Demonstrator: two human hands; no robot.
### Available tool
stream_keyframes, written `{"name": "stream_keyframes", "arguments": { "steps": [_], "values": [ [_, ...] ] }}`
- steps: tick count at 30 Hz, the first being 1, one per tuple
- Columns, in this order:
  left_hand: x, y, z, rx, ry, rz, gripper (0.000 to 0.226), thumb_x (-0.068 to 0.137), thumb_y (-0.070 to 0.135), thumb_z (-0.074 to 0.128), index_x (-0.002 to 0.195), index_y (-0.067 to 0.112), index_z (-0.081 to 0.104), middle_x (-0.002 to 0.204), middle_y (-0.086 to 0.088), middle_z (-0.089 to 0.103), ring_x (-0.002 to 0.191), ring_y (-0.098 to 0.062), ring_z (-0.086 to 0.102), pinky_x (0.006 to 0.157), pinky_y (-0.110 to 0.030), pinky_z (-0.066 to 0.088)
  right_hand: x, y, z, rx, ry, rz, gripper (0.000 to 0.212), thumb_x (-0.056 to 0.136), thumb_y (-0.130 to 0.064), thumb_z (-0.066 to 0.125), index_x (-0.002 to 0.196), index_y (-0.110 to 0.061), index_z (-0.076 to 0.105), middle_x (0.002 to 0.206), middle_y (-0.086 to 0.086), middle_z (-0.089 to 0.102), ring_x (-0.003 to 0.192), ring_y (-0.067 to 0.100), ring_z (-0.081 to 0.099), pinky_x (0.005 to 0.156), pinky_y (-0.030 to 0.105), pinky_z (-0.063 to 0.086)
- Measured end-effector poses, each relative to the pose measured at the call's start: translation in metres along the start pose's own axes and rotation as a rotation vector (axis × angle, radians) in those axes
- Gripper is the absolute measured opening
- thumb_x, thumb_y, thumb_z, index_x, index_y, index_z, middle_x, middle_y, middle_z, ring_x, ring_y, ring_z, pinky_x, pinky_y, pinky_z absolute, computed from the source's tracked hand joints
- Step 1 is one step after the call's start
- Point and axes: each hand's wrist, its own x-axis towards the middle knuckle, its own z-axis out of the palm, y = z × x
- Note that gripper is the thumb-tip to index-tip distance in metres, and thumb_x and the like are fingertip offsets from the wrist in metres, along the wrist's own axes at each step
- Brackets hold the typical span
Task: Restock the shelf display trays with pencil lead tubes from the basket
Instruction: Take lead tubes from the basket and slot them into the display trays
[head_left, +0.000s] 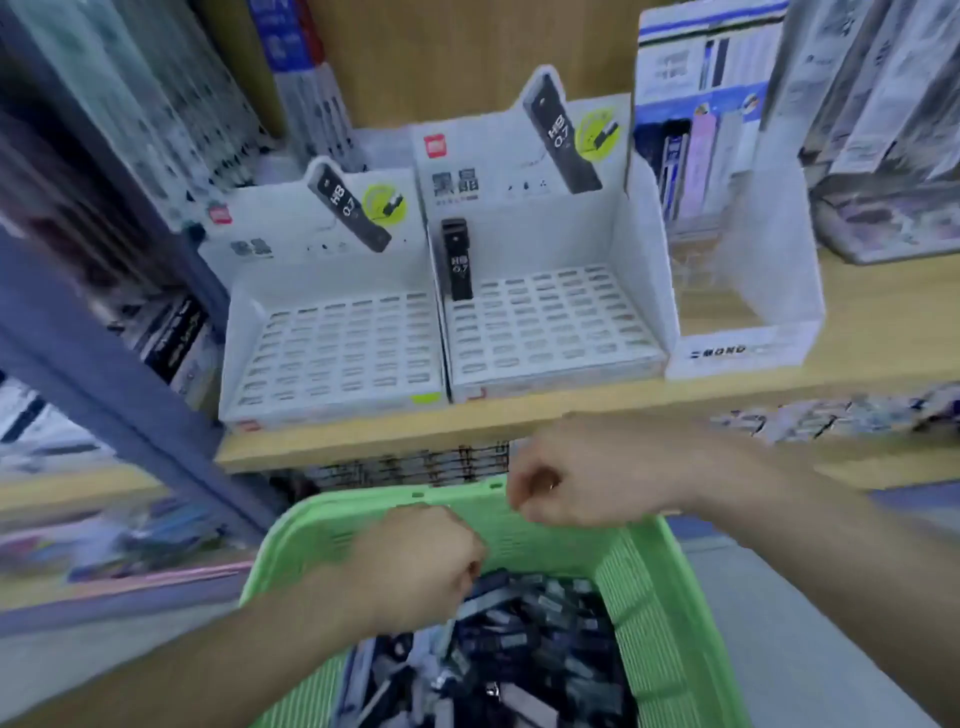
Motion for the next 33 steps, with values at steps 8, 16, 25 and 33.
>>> {"name": "stream_keyframes", "arguments": {
  "steps": [8, 16, 25, 33],
  "values": [
    [-0.020, -0.032, 0.119, 0.082, -0.349, -0.104, 0.018, 0.089, 0.008, 0.048, 0.098, 0.002, 0.062, 0.103, -0.021, 0.064, 0.096, -0.035, 0.061, 0.070, -0.033, 0.042, 0.057, 0.045, 0.180, -0.051, -0.231, 0.239, 0.044, 0.087, -0.020, 0.057, 0.131, -0.013, 0.052, 0.121, 0.012, 0.062, 0.108, 0.033, 0.060, 0.087, 0.039, 0.052],
    [0.009, -0.037, 0.196, -0.287, -0.107, -0.429, 0.077, 0.093, 0.048, 0.051, 0.145, 0.000, 0.020, 0.144, -0.021, 0.032, 0.131, -0.035, 0.033, 0.103, -0.042, 0.038, 0.084, 0.059, 0.255, 0.010, -0.056, 0.466, 0.085, 0.083, -0.030, 0.067, 0.151, -0.017, 0.018, 0.151, 0.012, 0.028, 0.137, 0.033, 0.031, 0.104, 0.047, 0.040],
    [0.016, -0.017, 0.213, -0.775, -0.053, -0.510, 0.054, 0.080, 0.050, 0.069, 0.117, 0.014, 0.054, 0.114, -0.006, 0.063, 0.102, -0.024, 0.060, 0.082, -0.033, 0.051, 0.092, 0.047, 0.267, 0.222, -0.159, 0.528, 0.058, 0.088, -0.026, 0.070, 0.130, -0.002, 0.038, 0.126, 0.018, 0.048, 0.106, 0.028, 0.054, 0.069, 0.030, 0.045],
    [0.023, -0.031, 0.166, -0.956, 0.008, -0.653, 0.034, 0.090, 0.038, 0.063, 0.073, 0.011, 0.049, 0.064, -0.005, 0.045, 0.060, -0.022, 0.047, 0.056, -0.029, 0.031, 0.083, 0.063, 0.205, 0.325, -0.201, 0.578, 0.015, 0.086, -0.001, 0.053, 0.099, 0.002, 0.061, 0.072, 0.010, 0.055, 0.065, 0.023, 0.053, 0.052, 0.024, 0.039]
  ]
}}
